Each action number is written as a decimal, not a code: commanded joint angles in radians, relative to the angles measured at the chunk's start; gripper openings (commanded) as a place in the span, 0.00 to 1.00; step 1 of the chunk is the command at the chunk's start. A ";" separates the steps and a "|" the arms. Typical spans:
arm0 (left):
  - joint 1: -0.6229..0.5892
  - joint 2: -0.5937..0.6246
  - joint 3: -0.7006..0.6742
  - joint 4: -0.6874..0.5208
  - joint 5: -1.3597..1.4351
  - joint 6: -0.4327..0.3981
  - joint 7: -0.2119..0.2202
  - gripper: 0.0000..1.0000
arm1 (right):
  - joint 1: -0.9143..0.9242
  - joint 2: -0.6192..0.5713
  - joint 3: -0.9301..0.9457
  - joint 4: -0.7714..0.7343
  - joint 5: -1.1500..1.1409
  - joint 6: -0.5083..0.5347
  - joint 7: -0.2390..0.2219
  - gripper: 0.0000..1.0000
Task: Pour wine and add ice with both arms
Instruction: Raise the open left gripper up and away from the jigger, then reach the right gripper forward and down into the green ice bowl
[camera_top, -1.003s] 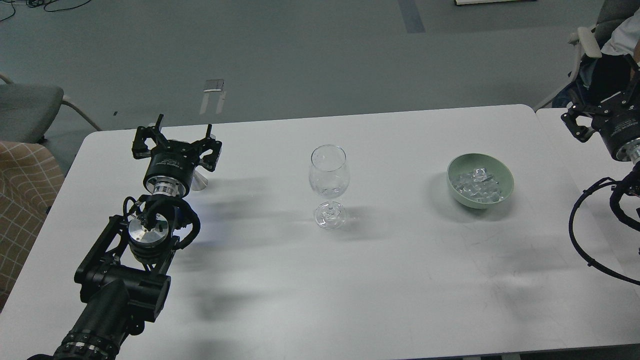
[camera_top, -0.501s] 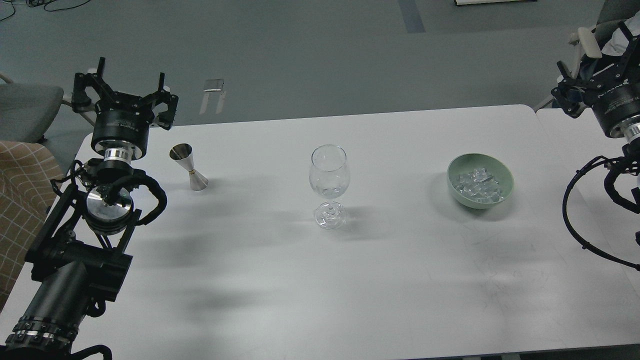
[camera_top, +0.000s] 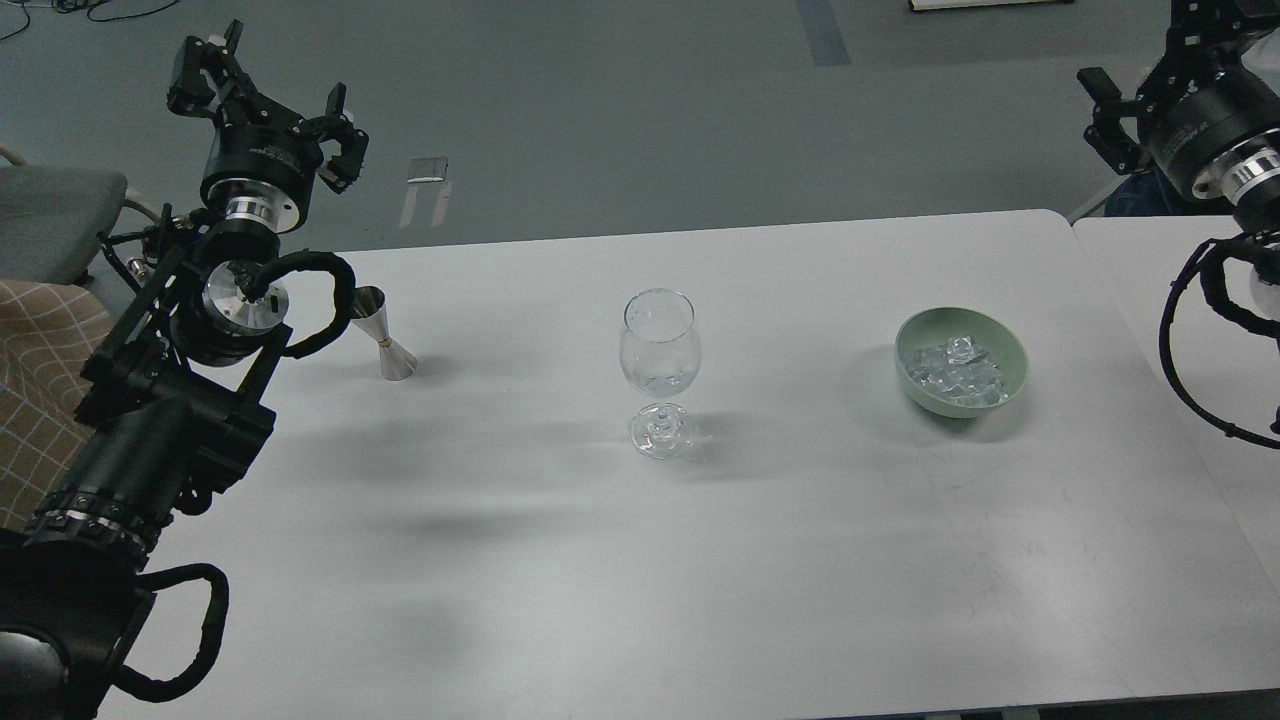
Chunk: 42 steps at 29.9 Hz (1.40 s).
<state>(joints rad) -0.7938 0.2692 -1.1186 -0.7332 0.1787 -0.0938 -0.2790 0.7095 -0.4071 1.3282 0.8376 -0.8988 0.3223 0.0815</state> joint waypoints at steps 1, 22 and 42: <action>-0.002 -0.002 -0.007 0.015 -0.004 -0.003 -0.002 0.98 | 0.031 -0.013 -0.108 0.014 -0.167 -0.009 0.001 0.99; 0.024 0.054 -0.010 0.023 -0.005 -0.333 0.164 0.96 | 0.422 -0.260 -0.988 0.101 -0.466 -0.011 0.006 0.99; 0.054 0.048 -0.015 -0.002 -0.024 -0.376 0.156 0.98 | 0.358 -0.314 -1.097 0.113 -0.448 0.156 0.006 1.00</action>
<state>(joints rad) -0.7410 0.3193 -1.1330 -0.7349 0.1646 -0.4674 -0.1213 1.0879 -0.7212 0.2369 0.9342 -1.3460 0.4361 0.0874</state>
